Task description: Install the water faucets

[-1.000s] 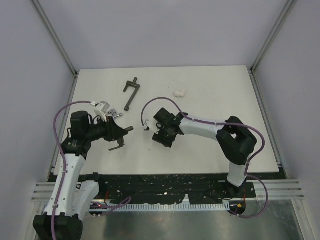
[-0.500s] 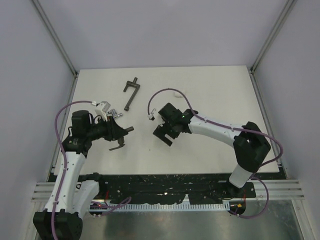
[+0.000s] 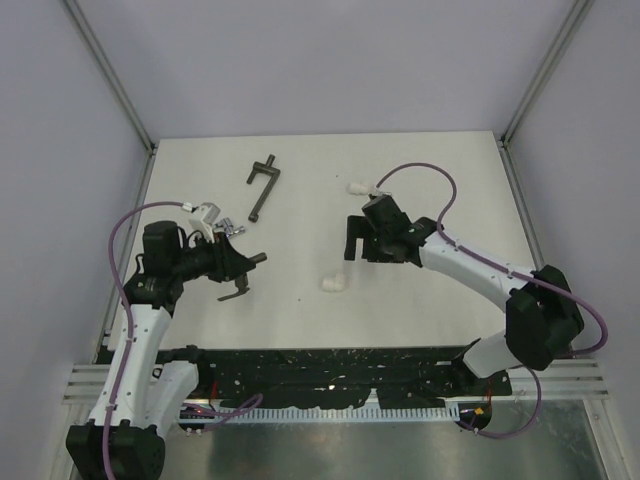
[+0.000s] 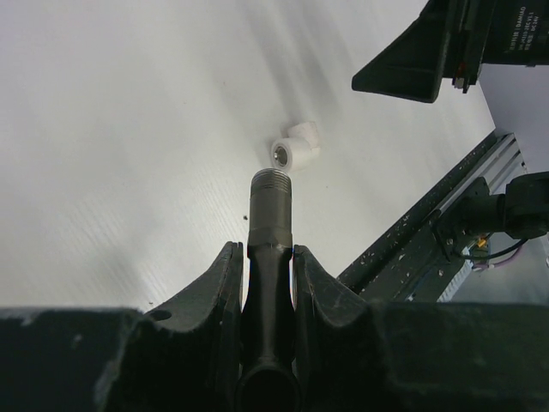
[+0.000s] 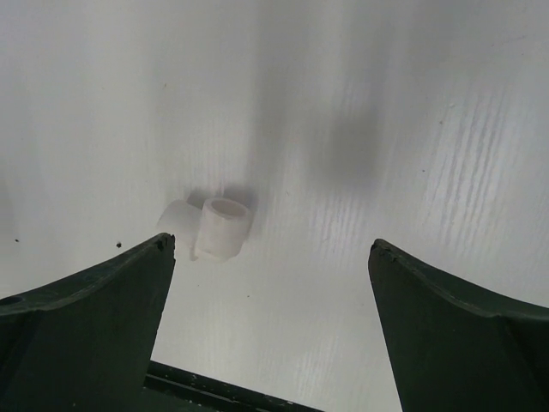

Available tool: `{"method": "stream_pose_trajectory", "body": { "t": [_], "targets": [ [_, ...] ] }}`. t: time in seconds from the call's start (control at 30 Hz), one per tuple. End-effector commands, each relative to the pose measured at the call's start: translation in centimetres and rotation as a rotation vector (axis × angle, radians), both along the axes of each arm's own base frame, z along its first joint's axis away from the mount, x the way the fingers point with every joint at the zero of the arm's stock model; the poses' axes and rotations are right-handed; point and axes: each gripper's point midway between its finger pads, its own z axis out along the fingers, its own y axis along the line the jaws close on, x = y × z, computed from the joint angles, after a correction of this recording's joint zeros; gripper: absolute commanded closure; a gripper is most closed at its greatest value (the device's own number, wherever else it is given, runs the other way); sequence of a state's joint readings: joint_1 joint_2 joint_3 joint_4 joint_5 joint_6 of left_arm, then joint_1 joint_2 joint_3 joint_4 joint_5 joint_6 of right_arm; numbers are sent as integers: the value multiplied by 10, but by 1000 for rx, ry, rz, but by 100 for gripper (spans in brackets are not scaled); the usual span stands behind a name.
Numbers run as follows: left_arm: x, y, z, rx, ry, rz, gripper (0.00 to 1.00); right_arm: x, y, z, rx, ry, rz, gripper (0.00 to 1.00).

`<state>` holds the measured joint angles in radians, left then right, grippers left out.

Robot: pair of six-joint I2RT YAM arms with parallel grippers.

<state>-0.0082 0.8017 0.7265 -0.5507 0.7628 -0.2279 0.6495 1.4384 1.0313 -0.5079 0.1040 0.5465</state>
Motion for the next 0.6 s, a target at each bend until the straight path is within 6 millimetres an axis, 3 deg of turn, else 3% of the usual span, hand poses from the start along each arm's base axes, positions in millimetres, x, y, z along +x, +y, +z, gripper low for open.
{"method": "stream_pose_trajectory", "body": {
  "t": [0.0,0.33,0.57],
  "targets": [
    [3,0,11,-1,-54,2,100,3,21,-4,106,84,-193,1],
    [2,3,12,18,-70,21,100,-8,66,-43,65,197,-227,14],
    [1,2,14,19,-78,18,100,-17,69,-70,35,257,-278,31]
  ]
}}
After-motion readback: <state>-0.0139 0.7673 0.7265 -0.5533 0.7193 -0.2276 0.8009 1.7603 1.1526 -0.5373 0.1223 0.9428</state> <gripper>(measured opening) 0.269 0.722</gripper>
